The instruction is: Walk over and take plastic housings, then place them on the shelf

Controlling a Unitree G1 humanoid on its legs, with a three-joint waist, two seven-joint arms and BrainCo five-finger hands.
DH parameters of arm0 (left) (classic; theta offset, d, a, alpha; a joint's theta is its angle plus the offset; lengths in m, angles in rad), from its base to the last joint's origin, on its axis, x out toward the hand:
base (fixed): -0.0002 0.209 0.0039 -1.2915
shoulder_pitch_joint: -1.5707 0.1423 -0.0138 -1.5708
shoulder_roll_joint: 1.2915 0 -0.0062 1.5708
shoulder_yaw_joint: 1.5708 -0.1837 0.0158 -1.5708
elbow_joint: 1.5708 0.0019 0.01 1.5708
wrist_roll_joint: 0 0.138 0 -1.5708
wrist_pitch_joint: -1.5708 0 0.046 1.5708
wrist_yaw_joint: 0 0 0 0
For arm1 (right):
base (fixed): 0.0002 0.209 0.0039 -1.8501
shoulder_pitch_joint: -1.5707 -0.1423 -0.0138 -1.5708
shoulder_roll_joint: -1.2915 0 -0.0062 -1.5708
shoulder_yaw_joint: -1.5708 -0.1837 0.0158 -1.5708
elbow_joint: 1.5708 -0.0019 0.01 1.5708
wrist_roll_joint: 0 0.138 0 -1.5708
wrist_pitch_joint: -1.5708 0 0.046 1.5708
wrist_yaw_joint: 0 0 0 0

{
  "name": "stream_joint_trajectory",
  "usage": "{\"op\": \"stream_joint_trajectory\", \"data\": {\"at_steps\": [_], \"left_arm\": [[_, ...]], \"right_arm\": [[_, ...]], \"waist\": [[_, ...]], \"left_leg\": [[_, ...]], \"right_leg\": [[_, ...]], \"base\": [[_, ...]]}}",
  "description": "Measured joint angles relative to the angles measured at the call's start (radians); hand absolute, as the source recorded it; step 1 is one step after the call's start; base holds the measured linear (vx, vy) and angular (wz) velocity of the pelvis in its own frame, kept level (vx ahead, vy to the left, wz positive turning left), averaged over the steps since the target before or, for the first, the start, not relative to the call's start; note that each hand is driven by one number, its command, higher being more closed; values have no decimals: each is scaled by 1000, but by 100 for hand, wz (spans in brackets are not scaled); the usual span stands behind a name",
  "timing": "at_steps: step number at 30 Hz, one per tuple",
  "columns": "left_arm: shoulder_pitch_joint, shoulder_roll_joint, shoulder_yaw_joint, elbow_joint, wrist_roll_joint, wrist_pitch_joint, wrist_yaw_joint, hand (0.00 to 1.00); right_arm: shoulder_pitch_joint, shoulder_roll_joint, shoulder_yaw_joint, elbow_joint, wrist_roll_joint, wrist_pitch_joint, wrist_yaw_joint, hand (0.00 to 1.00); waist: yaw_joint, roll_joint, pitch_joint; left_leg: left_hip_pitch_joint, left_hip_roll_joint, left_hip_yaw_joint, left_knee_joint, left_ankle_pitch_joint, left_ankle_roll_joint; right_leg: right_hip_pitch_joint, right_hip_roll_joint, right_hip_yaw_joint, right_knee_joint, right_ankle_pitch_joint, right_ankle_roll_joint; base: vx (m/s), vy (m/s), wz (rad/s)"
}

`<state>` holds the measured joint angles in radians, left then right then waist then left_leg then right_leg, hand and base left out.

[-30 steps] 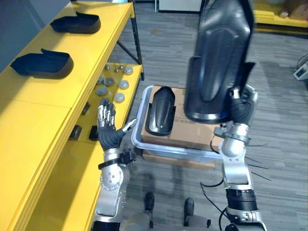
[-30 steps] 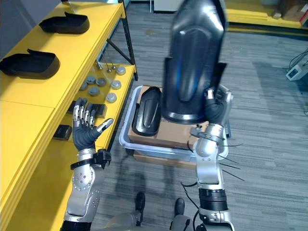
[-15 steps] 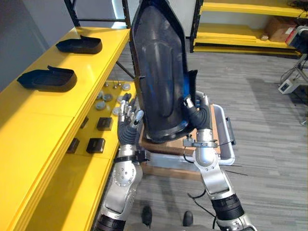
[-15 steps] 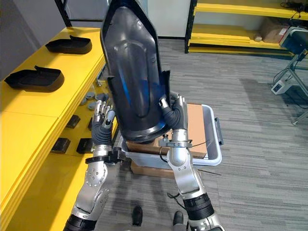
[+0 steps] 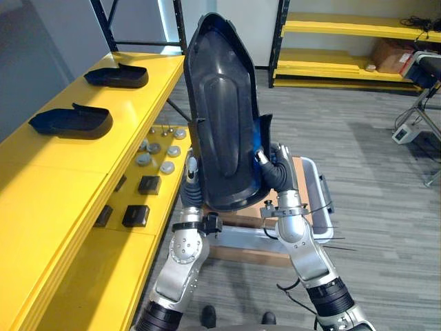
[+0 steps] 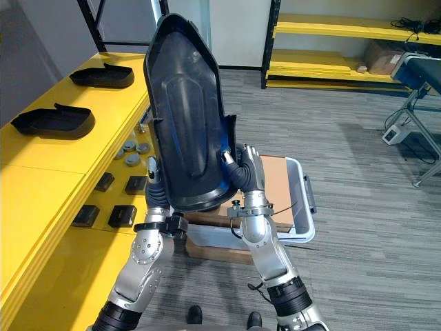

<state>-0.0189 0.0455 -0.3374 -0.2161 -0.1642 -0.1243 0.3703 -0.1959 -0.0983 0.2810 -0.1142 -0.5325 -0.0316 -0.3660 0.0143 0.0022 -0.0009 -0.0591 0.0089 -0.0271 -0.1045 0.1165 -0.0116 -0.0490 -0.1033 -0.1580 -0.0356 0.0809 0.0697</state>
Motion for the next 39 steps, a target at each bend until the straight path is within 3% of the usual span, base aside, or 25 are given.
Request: {"op": "stream_joint_trajectory", "data": {"at_steps": [12, 31, 39], "left_arm": [[82, -3, 70, 23, 142, 11, -42, 0], [82, -6, 63, -16, 310, 43, -34, 0], [81, -5, 63, -15, 316, 51, -19, 0]], "right_arm": [[9, -30, -125, 20, -61, -1, 0, 100], [9, -8, -102, 4, -90, -3, 25, 100], [20, -35, -91, 5, -135, -2, 40, 100]], "waist": [[1, -5, -3], [2, -7, -5], [2, -7, -26]], "left_leg": [[4, 0, -16, 0, -3, -4], [4, 8, -16, 0, -4, -5], [3, 8, -18, 0, -4, -5]], "right_leg": [[11, 1, -7, 0, -4, 5], [11, 10, -8, -2, -6, 1], [11, 10, -8, -2, -4, -2]], "base": [[0, 0, 3], [0, 0, 0], [0, 0, 0]]}}
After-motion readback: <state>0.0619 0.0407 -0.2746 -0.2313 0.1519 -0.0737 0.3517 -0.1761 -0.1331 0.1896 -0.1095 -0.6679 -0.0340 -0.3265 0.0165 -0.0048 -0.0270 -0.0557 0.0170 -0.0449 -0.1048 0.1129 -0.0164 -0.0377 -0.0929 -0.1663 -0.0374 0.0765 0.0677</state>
